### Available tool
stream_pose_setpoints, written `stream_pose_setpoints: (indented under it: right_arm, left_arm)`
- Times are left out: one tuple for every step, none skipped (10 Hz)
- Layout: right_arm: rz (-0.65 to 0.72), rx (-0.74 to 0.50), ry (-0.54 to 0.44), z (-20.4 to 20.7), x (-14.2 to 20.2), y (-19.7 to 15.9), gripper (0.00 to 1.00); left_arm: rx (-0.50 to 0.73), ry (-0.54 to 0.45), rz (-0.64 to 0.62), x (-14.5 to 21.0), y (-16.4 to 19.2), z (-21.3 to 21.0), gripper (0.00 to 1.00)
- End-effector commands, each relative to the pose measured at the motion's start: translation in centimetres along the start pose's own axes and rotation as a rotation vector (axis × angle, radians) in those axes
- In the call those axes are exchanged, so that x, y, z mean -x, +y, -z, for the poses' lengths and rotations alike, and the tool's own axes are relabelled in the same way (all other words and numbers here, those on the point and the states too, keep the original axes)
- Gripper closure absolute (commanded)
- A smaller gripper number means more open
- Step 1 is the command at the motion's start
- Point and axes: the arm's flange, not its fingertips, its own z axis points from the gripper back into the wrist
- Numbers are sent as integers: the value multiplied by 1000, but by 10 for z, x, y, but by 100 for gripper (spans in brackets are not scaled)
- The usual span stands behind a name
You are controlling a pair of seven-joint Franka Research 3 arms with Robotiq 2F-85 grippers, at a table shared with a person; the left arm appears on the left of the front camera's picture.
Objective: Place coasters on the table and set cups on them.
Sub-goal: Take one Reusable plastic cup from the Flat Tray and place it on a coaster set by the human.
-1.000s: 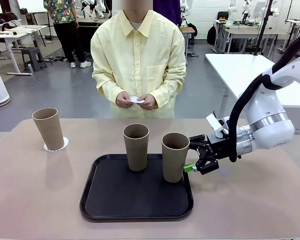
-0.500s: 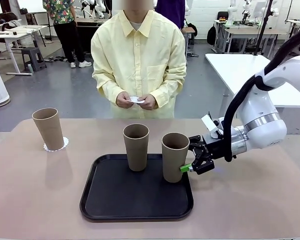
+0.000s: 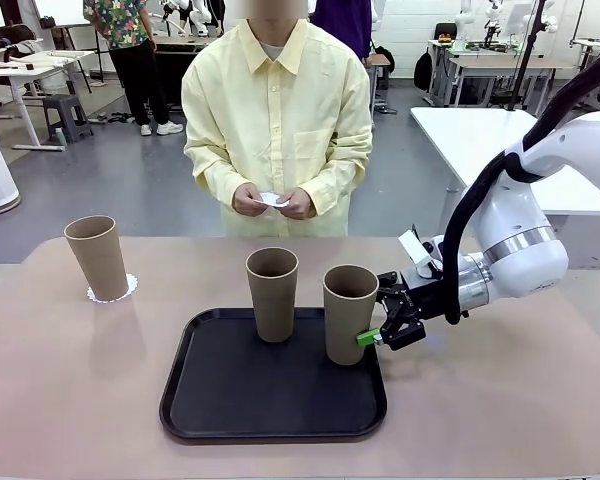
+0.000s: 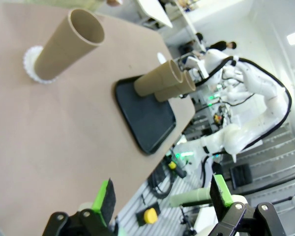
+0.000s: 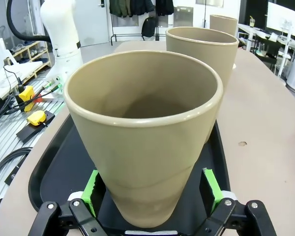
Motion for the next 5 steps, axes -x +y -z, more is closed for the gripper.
stream_pose_setpoints:
  right_arm:
    - [0,32,-20,10,0,-8,0]
    - [2,26,-28,12,0,-9,0]
    - [1,23,-31,13,-1,-10,0]
    - [1,21,-35,15,-2,-12,0]
    - [1,13,-41,17,-2,-12,0]
  left_arm:
    - [8,-6,3,0,-2,-1,0]
    - [8,-6,3,0,-2,-1,0]
    - [8,-6,3,0,-2,-1,0]
    - [8,-6,3,0,-2,-1,0]
    - [8,-6,3,0,-2,-1,0]
